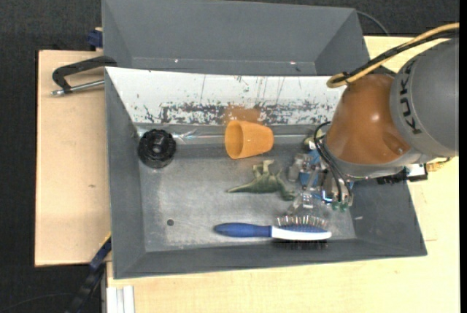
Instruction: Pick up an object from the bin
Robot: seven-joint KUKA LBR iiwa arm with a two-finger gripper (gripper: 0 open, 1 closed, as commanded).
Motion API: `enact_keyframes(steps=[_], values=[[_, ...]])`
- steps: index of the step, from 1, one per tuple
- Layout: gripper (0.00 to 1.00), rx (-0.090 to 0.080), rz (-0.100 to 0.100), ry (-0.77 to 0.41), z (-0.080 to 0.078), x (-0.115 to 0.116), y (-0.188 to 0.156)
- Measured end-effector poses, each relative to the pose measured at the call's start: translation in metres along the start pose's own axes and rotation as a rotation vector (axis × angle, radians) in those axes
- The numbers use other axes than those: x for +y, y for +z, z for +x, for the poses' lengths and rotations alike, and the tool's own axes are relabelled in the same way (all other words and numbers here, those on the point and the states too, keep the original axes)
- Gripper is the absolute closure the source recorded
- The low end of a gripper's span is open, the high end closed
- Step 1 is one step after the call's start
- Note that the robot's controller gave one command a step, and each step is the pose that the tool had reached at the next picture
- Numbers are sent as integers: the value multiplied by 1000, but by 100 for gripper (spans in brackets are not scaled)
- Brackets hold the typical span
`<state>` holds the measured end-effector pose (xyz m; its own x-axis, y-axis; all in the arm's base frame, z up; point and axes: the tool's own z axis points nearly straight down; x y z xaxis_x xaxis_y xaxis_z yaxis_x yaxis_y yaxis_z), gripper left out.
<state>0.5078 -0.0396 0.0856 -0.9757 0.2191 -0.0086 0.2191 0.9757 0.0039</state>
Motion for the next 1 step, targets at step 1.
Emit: enact_keyframes(steps=[1], values=[[0, 8, 1, 173, -32, 72, 16]])
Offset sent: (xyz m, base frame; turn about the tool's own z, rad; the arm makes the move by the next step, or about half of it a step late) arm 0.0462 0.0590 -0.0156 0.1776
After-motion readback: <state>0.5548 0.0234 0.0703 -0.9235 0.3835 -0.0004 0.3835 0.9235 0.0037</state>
